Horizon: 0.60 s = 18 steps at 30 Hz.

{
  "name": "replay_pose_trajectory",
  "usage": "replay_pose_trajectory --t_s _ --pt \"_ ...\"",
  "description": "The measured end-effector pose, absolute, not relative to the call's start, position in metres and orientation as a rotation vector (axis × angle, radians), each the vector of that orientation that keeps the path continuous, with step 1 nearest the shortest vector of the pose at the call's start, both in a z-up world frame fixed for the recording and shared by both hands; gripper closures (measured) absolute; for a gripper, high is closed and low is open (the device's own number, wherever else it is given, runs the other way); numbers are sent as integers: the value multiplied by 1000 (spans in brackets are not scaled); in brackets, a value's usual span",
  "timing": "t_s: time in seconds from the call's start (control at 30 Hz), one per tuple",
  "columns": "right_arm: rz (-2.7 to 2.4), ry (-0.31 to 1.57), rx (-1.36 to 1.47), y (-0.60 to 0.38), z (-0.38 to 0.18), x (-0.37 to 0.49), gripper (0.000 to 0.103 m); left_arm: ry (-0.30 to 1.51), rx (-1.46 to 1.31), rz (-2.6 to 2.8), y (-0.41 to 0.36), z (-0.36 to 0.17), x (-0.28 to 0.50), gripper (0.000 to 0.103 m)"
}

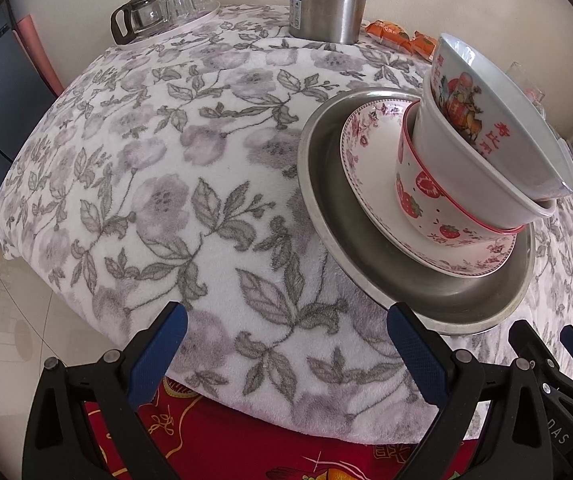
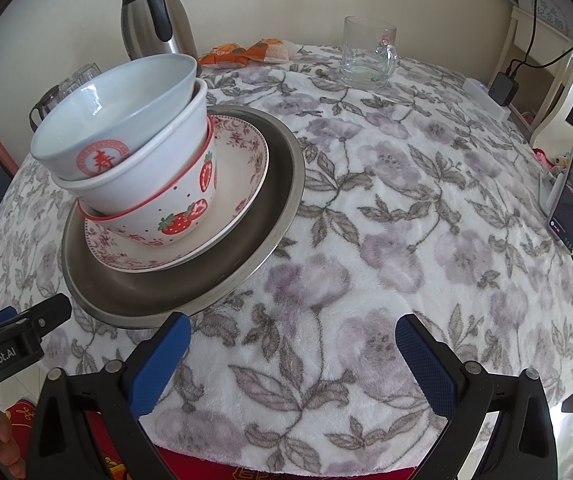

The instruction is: Organize plates and bowls

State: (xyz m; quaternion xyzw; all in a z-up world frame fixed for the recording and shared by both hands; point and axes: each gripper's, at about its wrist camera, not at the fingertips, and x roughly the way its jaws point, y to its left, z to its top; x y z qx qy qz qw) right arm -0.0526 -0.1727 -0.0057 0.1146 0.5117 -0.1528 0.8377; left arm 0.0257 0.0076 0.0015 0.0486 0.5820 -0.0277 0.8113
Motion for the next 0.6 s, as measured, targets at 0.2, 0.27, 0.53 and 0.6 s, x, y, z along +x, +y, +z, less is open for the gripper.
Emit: replay_pose_trajectory --t_s 0.2,0.27,0.53,0.6 --pt "-325 1082 247 -173 -6 -53 0 1245 101 -58 7 2 26 3" --pt "-328 1081 251 -173 -8 -54 0 1246 101 -58 7 2 26 3" --pt "-332 1082 262 -177 -7 -53 0 1252 99 -57 8 1 26 3" --pt "-333 1083 261 -177 -7 -53 0 1253 95 -58 8 0 26 3"
